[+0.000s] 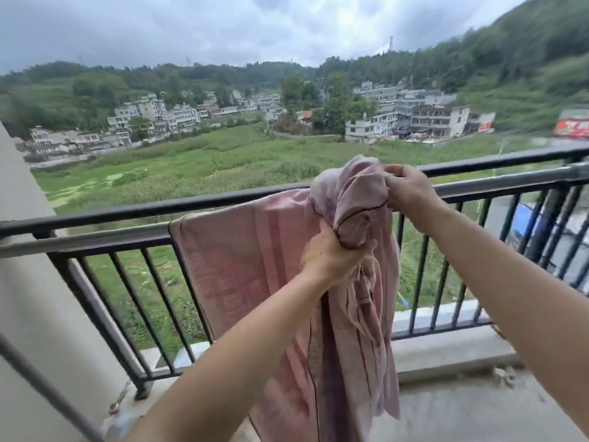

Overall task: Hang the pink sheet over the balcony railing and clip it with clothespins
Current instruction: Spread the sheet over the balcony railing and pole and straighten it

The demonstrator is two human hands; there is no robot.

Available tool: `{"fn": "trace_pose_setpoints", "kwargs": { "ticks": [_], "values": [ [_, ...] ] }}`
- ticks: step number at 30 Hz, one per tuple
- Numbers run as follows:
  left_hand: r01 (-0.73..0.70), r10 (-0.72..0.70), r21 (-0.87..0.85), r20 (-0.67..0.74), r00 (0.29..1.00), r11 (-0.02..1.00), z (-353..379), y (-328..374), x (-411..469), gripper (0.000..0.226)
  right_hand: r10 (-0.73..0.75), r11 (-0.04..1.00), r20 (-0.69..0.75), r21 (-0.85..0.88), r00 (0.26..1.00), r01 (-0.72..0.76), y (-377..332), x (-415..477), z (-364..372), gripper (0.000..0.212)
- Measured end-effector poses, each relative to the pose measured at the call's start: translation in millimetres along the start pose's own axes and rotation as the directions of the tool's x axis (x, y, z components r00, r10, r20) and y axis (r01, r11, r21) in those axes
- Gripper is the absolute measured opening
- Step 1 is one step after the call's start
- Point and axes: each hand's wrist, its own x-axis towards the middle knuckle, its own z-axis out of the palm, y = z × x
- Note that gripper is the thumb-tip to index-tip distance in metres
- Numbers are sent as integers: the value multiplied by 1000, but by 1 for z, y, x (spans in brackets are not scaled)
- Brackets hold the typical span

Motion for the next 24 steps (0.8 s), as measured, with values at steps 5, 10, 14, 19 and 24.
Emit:
{"fn": "trace_pose_setpoints", "kwargs": {
  "ticks": [5,10,14,19,24],
  "values": [
    [-259,256,316,52,965,913,-35,-12,11,86,15,988,9,-155,1000,-13,-8,-30,8,92],
    [-235,442,474,-392,807,849,-84,-49,37,49,-5,877,63,-479,998,35,-17,-52,31,80],
    [-158,371,672,-185,910,724,-122,-108,55,52,-161,797,-61,-597,985,93,-22,-55,34,28],
    [-195,549,754,-250,798,627,-163,-175,51,55,-162,792,-305,-607,939,-61,-18,-48,30,49],
    [-111,480,728,-322,816,676,-167,-190,45,55,-542,468,-180,-876,820,117,-23,-53,82,59]
  ]
}}
